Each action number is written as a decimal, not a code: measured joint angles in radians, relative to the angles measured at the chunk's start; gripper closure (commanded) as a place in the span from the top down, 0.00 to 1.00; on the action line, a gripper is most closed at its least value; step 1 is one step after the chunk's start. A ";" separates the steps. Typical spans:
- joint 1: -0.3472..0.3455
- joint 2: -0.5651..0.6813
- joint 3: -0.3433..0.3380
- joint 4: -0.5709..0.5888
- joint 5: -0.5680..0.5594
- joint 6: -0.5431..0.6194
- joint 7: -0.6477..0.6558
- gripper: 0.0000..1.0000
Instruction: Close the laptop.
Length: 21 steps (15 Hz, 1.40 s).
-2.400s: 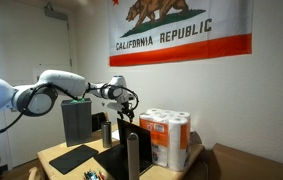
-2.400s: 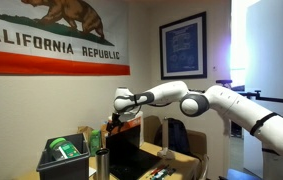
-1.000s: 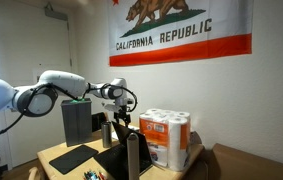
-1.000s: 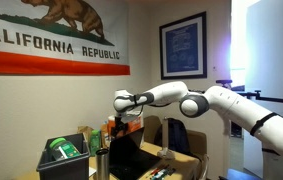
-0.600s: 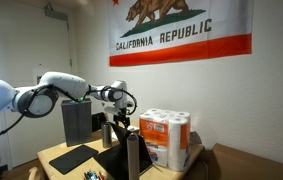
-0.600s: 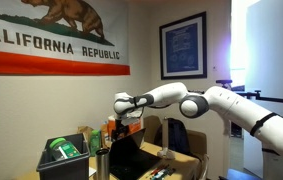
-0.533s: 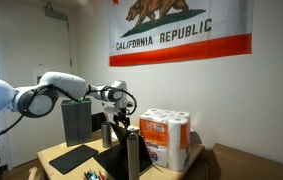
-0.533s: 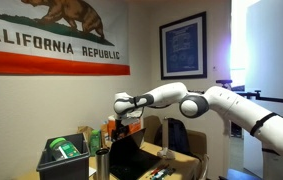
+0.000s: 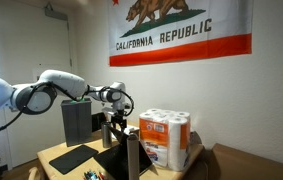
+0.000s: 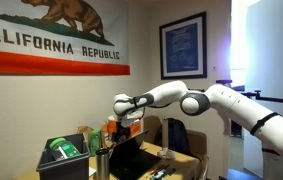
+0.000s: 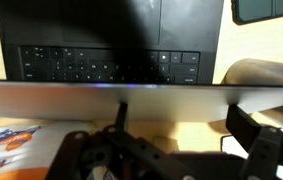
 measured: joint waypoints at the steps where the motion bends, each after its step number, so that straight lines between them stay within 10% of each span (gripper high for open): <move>1: 0.003 -0.012 0.000 -0.022 0.000 0.000 0.005 1.00; 21: 0.023 -0.222 0.008 -0.596 0.011 0.183 0.039 1.00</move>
